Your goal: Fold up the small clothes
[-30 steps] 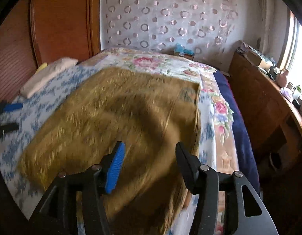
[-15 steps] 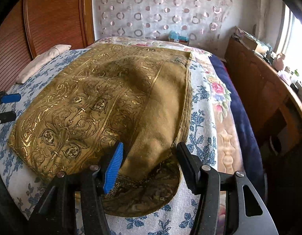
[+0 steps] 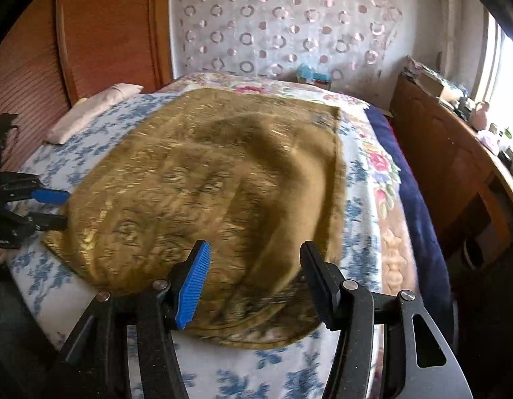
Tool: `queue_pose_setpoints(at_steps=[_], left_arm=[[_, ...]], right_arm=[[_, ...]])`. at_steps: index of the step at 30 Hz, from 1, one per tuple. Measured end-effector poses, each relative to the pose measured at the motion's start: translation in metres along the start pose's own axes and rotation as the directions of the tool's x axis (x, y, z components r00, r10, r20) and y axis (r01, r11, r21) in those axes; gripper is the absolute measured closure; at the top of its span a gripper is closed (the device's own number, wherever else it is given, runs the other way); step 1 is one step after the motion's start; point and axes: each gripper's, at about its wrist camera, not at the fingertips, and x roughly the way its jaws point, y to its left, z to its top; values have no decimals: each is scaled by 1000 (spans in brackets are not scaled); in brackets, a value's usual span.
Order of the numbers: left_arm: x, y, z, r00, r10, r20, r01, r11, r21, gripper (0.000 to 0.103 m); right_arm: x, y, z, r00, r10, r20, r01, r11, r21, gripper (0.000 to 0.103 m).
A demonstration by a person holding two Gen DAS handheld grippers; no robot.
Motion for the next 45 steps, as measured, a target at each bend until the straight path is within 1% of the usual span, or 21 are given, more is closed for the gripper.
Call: queue_pose_setpoints(at_steps=[1, 2, 3, 4, 7, 8, 12, 15, 20, 24, 27, 30, 36, 40, 43, 45], left_arm=[[0, 0, 0, 1000, -7, -2, 7, 1000, -1, 79], [-2, -1, 0, 1000, -11, 5, 11, 1000, -4, 94], [-4, -1, 1, 1000, -13, 12, 13, 1000, -6, 98], [-8, -1, 3, 999, -19, 28, 19, 1000, -8, 100], [-26, 0, 15, 994, -47, 99, 50, 998, -24, 101], [-33, -2, 21, 991, -46, 126, 49, 999, -24, 101], [-52, -7, 47, 978, -23, 208, 24, 1000, 1, 101], [-58, -11, 67, 969, -7, 248, 1, 1000, 22, 101], [-60, -6, 86, 960, -2, 281, 0, 1000, 7, 101], [-59, -2, 90, 955, 8, 297, -6, 1000, -8, 101], [-59, -3, 87, 952, 27, 306, -26, 1000, -7, 101], [-62, -4, 82, 943, 61, 326, -63, 998, -3, 101], [-61, -1, 80, 943, 63, 326, -61, 998, -16, 101], [-60, 2, 78, 943, 73, 325, -70, 997, -23, 101], [-59, 5, 77, 943, 80, 323, -74, 997, -31, 101], [-58, 6, 76, 944, 83, 320, -77, 997, -32, 101]], right_arm=[[-2, 4, -1, 1000, 8, 4, -8, 1000, -4, 45], [-3, 7, -3, 1000, 17, 6, -17, 1000, -8, 45], [-6, 9, -4, 1000, 26, 6, -26, 1000, -9, 44], [-6, 11, -3, 999, 37, 5, -37, 999, -13, 43], [-6, 19, -5, 998, 57, 0, -57, 998, -30, 41], [-7, 21, -7, 998, 64, -3, -64, 997, -36, 40], [-11, 32, -5, 995, 96, -3, -96, 994, -45, 39], [-18, 38, -4, 994, 112, 2, -111, 992, -61, 39], [-29, 41, -1, 991, 128, 24, -126, 989, -79, 36], [-30, 43, -7, 991, 128, 25, -125, 988, -92, 34], [-19, 37, -12, 995, 100, 1, -99, 992, -82, 34], [-10, 30, -14, 999, 50, -7, -50, 996, -67, 34], [8, 16, -19, 999, 13, -30, -15, 999, -51, 34], [13, 17, -20, 1000, -1, -28, -1, 998, -64, 35], [13, 18, -18, 1000, -14, -21, 12, 998, -63, 50], [14, 15, -17, 1000, -21, -22, 19, 998, -64, 73]])
